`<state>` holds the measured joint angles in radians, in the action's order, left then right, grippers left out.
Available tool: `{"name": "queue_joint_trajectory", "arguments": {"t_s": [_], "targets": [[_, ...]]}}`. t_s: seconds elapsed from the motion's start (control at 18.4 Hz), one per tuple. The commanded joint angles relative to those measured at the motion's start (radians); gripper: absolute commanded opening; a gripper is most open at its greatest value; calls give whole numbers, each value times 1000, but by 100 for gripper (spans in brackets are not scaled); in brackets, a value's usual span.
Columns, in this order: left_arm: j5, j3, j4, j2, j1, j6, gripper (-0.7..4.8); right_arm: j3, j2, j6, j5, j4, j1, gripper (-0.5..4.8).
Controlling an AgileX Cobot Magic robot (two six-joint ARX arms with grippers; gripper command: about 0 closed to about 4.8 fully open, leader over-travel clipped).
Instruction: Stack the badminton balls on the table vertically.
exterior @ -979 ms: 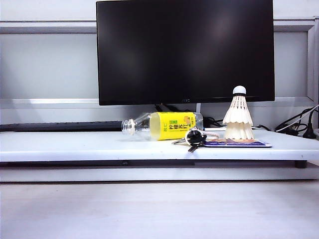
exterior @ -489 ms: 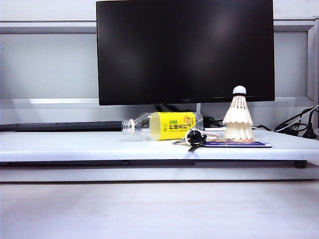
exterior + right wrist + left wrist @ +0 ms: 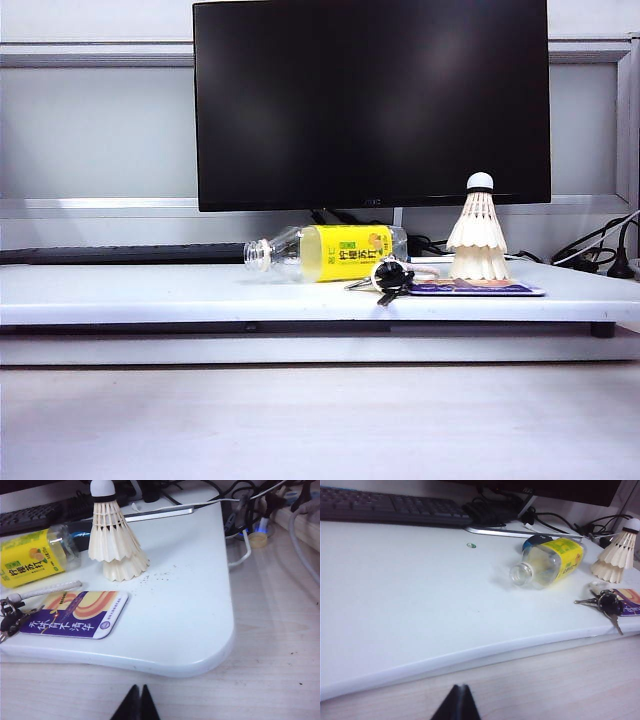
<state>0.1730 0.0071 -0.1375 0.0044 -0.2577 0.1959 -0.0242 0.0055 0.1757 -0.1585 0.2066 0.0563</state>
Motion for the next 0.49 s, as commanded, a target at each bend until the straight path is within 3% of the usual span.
{"name": "queue_joint_trajectory", "arguments": {"t_s": [0.05, 0.49], "targets": [[7, -2, -24, -3, 0, -2, -6, 5, 1, 7, 3, -6, 0, -1], [6, -2, -25, -3, 0, -2, -6, 5, 1, 7, 3, -6, 24, -1]]}}
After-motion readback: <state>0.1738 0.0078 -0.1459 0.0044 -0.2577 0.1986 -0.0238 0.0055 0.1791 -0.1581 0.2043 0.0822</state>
